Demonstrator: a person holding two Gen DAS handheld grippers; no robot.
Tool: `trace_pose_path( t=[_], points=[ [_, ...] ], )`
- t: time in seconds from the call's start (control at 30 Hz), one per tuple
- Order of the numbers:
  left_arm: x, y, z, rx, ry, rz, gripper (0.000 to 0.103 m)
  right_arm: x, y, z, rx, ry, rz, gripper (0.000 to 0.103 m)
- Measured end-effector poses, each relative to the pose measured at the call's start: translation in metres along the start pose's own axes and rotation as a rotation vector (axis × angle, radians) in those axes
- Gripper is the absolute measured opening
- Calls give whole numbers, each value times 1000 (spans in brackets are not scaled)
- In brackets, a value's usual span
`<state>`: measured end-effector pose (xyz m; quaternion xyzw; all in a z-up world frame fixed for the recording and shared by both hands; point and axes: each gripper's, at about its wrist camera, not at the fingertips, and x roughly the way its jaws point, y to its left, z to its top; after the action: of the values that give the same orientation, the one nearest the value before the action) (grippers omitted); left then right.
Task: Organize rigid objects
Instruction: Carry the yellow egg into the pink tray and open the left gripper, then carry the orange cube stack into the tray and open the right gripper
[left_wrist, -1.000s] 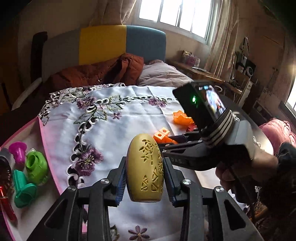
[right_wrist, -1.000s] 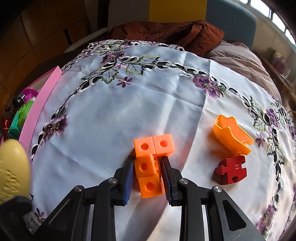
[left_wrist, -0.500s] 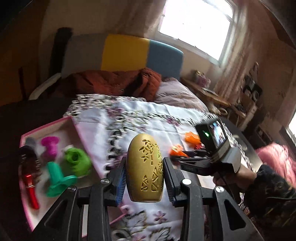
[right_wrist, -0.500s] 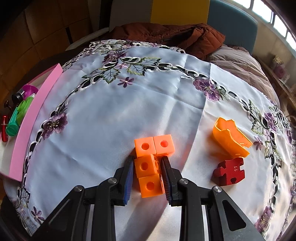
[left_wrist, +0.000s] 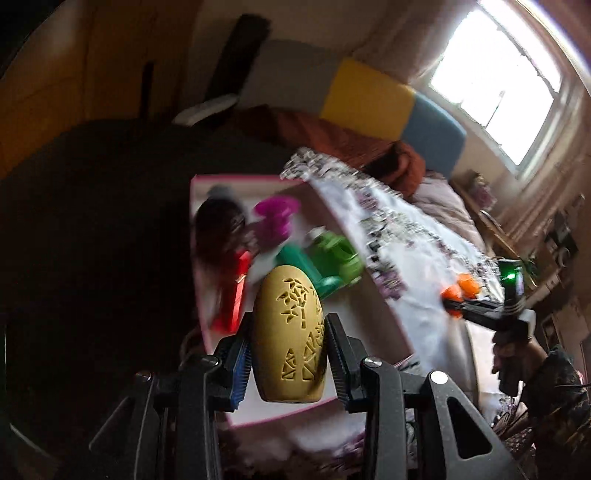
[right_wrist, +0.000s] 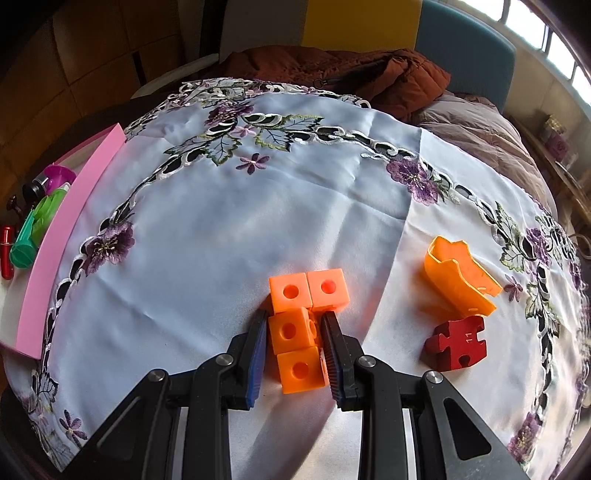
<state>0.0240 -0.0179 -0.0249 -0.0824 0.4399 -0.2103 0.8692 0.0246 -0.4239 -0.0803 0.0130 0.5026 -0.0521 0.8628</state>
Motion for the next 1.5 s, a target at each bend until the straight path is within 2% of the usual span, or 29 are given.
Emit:
trace_pose_path(
  t=[0.1, 0.33, 0.63, 0.67, 0.83, 1.1, 1.27, 1.5],
  points=[
    [10, 7, -5, -29, 21, 3, 37, 0, 0, 0, -2, 0, -2, 29],
    [25, -1, -2, 10, 32, -9, 37, 0, 1, 0, -6, -2, -6, 29],
    [60, 9, -13, 13, 125, 15, 37, 0, 1, 0, -10, -2, -12, 29],
    [60, 8, -13, 22, 113, 20, 34, 0, 2, 0, -11, -2, -12, 29],
    [57, 4, -12, 66, 112, 88, 37, 0, 1, 0, -13, -2, -16, 29],
    [40, -2, -8, 121, 37, 221, 37, 0, 2, 0, -17, -2, -20, 29],
    [31, -8, -5, 138, 6, 246, 37, 0, 3, 0, -22, -3, -23, 29],
    [20, -14, -4, 154, -25, 238, 37, -1, 7, -1, -44, -11, -43, 29]
  ],
)
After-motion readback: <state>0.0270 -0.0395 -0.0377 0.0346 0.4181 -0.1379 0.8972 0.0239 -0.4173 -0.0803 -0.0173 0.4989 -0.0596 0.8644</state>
